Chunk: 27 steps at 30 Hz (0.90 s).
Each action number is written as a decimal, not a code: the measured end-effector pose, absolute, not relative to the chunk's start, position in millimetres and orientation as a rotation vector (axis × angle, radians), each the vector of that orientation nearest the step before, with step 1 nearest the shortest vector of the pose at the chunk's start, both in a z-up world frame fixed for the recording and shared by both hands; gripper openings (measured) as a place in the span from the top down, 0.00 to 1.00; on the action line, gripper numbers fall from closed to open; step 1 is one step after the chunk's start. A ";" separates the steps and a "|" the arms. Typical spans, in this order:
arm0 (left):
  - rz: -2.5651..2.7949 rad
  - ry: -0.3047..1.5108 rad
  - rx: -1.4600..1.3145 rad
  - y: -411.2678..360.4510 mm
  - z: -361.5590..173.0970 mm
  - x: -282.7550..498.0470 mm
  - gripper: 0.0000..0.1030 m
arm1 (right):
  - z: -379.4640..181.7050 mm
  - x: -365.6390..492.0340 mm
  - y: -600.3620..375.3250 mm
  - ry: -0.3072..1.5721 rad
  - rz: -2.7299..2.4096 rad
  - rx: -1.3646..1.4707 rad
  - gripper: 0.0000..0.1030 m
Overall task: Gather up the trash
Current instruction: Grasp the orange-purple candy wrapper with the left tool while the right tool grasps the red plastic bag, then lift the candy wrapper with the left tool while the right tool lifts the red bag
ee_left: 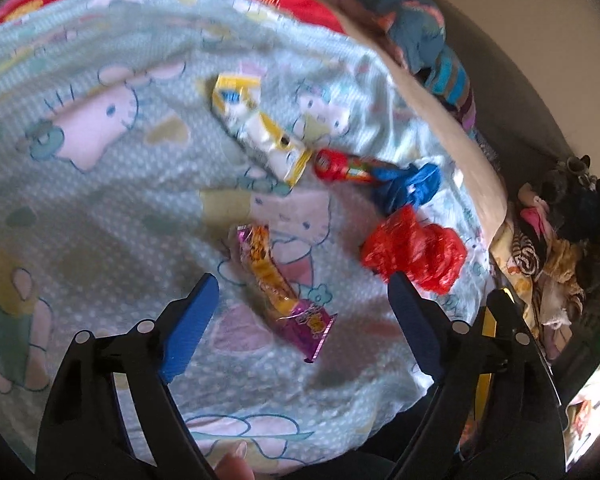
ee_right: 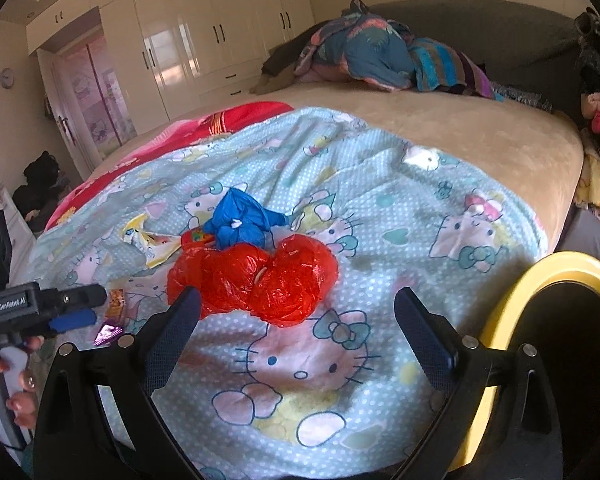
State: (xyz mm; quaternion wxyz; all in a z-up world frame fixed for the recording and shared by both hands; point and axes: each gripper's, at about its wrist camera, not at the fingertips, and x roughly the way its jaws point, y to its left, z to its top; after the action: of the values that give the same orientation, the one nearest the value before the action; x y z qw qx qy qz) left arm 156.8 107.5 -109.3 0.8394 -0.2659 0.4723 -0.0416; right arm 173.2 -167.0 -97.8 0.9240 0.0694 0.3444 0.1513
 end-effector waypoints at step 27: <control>0.016 1.080 -0.479 115.4 -142.8 172.0 0.74 | -128.3 196.9 -145.6 0.764 0.485 0.284 0.61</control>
State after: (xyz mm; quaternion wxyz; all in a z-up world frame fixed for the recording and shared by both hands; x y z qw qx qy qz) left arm 172.0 115.4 -142.8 0.8304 -0.2259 0.5092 0.0075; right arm 196.9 -145.6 -128.3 0.8897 0.1366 0.3678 0.2335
